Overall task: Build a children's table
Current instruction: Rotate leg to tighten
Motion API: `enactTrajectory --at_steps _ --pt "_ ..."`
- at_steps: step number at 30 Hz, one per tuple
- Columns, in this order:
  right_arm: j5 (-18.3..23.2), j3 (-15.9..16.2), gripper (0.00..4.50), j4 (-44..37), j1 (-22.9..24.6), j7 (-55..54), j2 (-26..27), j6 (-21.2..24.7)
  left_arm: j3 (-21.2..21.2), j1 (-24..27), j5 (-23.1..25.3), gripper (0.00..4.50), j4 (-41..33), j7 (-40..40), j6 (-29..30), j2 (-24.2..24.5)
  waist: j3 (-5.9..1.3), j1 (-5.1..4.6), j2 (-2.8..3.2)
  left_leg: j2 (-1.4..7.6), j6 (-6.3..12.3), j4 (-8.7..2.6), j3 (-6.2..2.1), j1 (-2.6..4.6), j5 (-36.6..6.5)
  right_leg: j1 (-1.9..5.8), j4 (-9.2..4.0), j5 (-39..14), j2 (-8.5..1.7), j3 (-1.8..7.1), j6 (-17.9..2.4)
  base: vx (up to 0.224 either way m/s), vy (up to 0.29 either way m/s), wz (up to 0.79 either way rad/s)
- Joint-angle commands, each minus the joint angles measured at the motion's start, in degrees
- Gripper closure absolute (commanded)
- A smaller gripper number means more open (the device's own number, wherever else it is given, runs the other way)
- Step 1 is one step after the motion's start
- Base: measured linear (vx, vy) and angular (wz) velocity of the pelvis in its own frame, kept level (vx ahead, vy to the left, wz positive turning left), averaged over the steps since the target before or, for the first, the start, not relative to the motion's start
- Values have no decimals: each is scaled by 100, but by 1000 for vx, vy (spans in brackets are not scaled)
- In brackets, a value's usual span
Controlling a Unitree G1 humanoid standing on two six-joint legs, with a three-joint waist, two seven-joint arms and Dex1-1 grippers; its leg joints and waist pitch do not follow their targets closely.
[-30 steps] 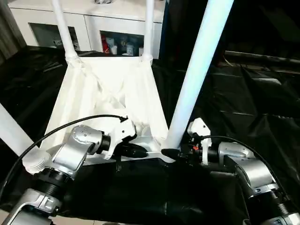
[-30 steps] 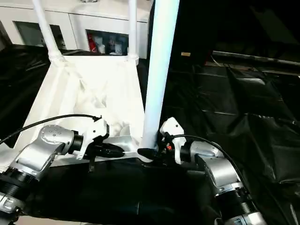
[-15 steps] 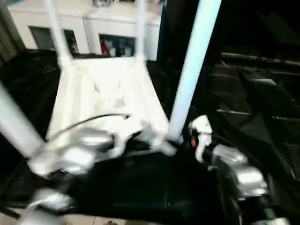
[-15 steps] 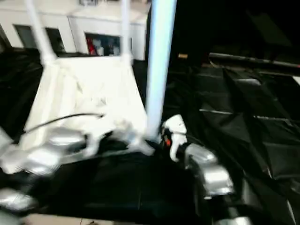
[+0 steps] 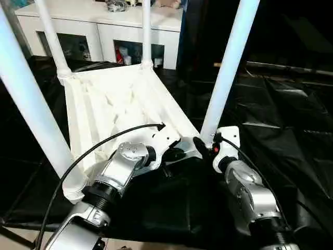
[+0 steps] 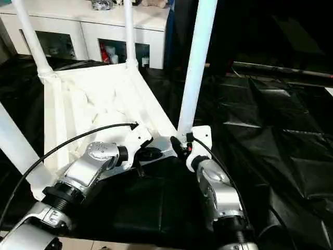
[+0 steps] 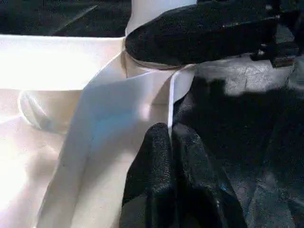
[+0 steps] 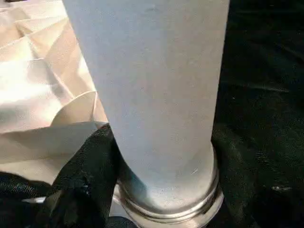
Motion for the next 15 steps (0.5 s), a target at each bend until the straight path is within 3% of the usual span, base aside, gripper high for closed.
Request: enactTrajectory --at_steps 1,2,4,6,7,9,10,13,15 --pt "161 535 117 -157 -89 958 -70 26 -336 160 77 450 94 -331 7 64 -230 -31 4 431 -186 -515 -302 37 -2012 67 -446 -1783 -495 262 -739 0 0 0" --pt "215 588 117 -253 -81 1209 -217 75 -335 194 58 450 61 -479 -16 165 -225 -28 6 429 -93 -487 -263 41 -1830 48 -425 -1460 -467 263 -820 0 0 0" --pt "254 646 104 -329 -80 1457 -379 113 -336 223 38 450 27 -613 -8 270 -218 -37 8 424 -35 -461 -231 64 -1786 35 -419 -1350 -462 269 -972 0 0 0" --pt "375 762 80 -519 -50 2053 -744 213 -363 309 -44 450 -74 -985 -116 520 -250 -23 -12 409 60 -432 -223 35 -1526 95 -380 -1132 -466 255 -1037 28 -17 0" --pt "428 812 80 -609 -34 2345 -939 267 -369 346 -78 450 -109 -1155 -189 650 -255 -27 -13 420 111 -421 -207 41 -1421 89 -369 -980 -466 263 -1080 56 -34 0" --pt "408 922 57 -708 -24 2874 -1322 289 -363 435 -269 450 -242 -1684 -311 891 -287 -17 -3 415 291 -366 -193 1 -868 142 -268 -172 -451 245 -1268 58 -32 -2" --pt "388 964 57 -746 -16 3154 -1498 297 -347 481 -392 450 -332 -1972 -352 993 -296 -5 -7 403 370 -329 -171 20 -673 131 -223 202 -430 239 -1365 56 -29 -2" --pt "414 999 57 -772 -15 3488 -1688 294 -300 522 -527 450 -432 -2243 -382 1105 -287 22 -42 401 526 -289 -143 28 -573 110 -185 500 -422 255 -1514 0 0 0" --pt "460 1029 57 -758 -35 3763 -1844 278 -264 553 -633 450 -531 -2465 -391 1246 -291 96 -5 424 531 -283 -136 64 -619 82 -172 371 -413 241 -1590 0 0 0"
